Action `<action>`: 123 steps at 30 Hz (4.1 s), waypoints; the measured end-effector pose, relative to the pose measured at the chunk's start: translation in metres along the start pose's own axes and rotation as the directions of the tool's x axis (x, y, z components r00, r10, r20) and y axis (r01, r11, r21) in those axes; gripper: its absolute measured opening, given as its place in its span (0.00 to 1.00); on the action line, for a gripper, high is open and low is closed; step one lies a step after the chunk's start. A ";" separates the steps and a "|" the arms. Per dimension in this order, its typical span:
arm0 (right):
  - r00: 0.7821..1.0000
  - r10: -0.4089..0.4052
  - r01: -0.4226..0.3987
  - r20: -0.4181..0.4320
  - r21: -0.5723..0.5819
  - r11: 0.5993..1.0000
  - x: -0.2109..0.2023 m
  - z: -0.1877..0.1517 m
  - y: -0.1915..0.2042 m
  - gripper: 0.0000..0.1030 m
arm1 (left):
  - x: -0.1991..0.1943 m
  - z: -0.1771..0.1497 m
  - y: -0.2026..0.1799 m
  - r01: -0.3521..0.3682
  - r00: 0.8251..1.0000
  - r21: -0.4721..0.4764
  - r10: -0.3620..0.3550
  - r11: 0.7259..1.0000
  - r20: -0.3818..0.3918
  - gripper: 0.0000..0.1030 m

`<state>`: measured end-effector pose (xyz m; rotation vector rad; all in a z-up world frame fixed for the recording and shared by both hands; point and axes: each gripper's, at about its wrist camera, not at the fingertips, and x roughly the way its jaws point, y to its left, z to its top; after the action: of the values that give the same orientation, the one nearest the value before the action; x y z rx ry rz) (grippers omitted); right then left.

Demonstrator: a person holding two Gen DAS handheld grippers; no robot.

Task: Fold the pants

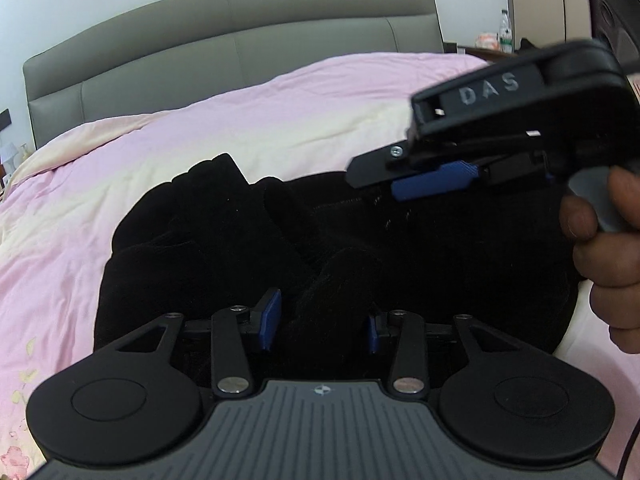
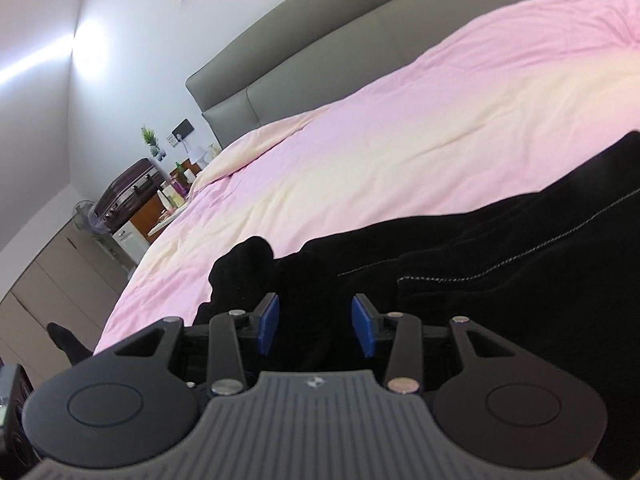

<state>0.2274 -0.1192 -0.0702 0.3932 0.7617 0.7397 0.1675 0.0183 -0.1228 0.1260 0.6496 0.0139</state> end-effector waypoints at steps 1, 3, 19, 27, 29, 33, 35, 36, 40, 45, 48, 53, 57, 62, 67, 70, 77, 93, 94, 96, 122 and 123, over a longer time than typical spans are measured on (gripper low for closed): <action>1.000 0.007 -0.007 -0.013 0.006 1.000 0.005 0.000 -0.001 0.38 | 0.000 -0.002 -0.002 -0.012 1.000 0.013 0.012 1.000 0.001 0.46; 0.998 0.043 -0.041 -0.050 0.030 0.999 0.014 0.001 -0.003 0.40 | -0.004 -0.004 -0.004 -0.032 0.999 0.033 0.031 0.999 0.006 0.50; 0.998 0.060 -0.061 -0.026 -0.069 0.996 0.019 -0.003 0.025 0.59 | -0.075 -0.076 0.189 0.126 0.989 -0.729 -0.146 0.673 0.037 0.85; 0.979 0.156 -0.152 -0.135 0.043 0.987 0.064 -0.010 0.028 0.59 | -0.054 -0.080 0.212 0.116 0.983 -0.789 -0.185 0.603 0.003 0.84; 0.971 0.170 -0.164 -0.166 0.052 0.985 0.074 -0.018 0.028 0.52 | -0.047 -0.075 0.200 0.122 0.978 -0.796 -0.207 0.593 -0.004 0.84; 0.973 0.164 -0.168 -0.160 -0.011 0.986 0.075 -0.023 0.042 0.27 | -0.038 -0.073 0.188 0.131 0.973 -0.806 -0.232 0.578 -0.008 0.84; 0.969 0.207 -0.206 -0.139 0.018 0.978 0.067 -0.017 0.041 0.18 | -0.042 -0.071 0.185 0.130 0.975 -0.809 -0.221 0.573 0.000 0.84; 0.965 0.235 -0.232 -0.119 0.039 0.972 0.061 -0.012 0.039 0.15 | -0.044 -0.071 0.185 0.138 0.975 -0.812 -0.222 0.567 0.011 0.84; 0.956 0.290 -0.289 -0.040 0.035 0.957 0.029 0.008 0.037 0.14 | -0.054 -0.062 0.186 0.215 0.965 -0.814 -0.248 0.540 0.090 0.84; 0.974 0.211 -0.204 -0.086 0.087 0.975 0.015 0.013 0.012 0.14 | -0.047 -0.052 0.175 0.230 0.958 -0.797 -0.275 0.558 0.084 0.85; 0.982 0.092 -0.076 -0.165 0.103 0.992 0.029 0.000 -0.008 0.14 | -0.038 -0.052 0.168 0.215 0.961 -0.795 -0.270 0.567 0.067 0.87; 0.986 -0.003 0.005 -0.166 0.015 1.000 0.049 -0.012 -0.007 0.16 | -0.016 -0.054 0.155 0.107 0.959 -0.770 -0.268 0.629 -0.086 0.87; 0.985 -0.105 0.086 -0.138 -0.137 0.987 0.040 -0.010 0.011 0.32 | -0.014 -0.063 0.152 0.112 0.952 -0.799 -0.294 0.590 -0.084 0.89; 0.989 -0.131 0.105 -0.062 -0.322 0.941 0.011 -0.009 0.042 0.31 | -0.019 -0.065 0.152 0.106 0.952 -0.815 -0.294 0.570 -0.082 0.89; 0.981 -0.092 0.013 -0.168 -0.423 0.906 0.005 -0.027 0.054 0.30 | -0.020 -0.060 0.151 0.084 0.953 -0.820 -0.285 0.566 -0.100 0.88; 0.945 -0.150 0.038 -0.290 -0.360 0.932 0.021 -0.046 0.030 0.34 | -0.020 -0.055 0.146 0.054 0.952 -0.798 -0.272 0.600 -0.140 0.85; 0.980 -0.103 0.051 -0.168 -0.290 0.956 -0.027 -0.046 0.018 0.33 | -0.022 -0.047 0.137 -0.003 0.956 -0.774 -0.226 0.633 -0.188 0.86; 0.872 -0.479 0.329 0.098 0.606 0.724 -0.183 -0.048 -0.157 0.62 | -0.032 -0.064 0.146 0.050 0.950 -0.846 -0.286 0.530 -0.123 0.83; 0.879 -0.469 0.323 0.083 0.619 0.716 -0.176 -0.048 -0.161 0.62 | -0.031 -0.065 0.146 0.053 0.950 -0.849 -0.288 0.525 -0.118 0.83; 0.892 -0.447 0.312 0.064 0.629 0.712 -0.165 -0.047 -0.166 0.66 | -0.028 -0.069 0.147 0.065 0.949 -0.857 -0.298 0.511 -0.106 0.83; 0.949 -0.315 0.196 0.030 0.727 0.658 -0.144 -0.061 -0.195 0.40 | -0.038 -0.113 0.135 0.186 0.964 -0.983 -0.190 -0.005 0.183 0.50; 0.952 -0.302 0.165 0.054 0.741 0.651 -0.148 -0.063 -0.196 0.27 | -0.042 -0.111 0.135 0.190 0.967 -0.982 -0.172 0.008 0.186 0.35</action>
<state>0.1969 -0.3569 -0.1525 1.0584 0.9046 0.1054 0.0703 0.1627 -0.1685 -1.4427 0.4941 0.2315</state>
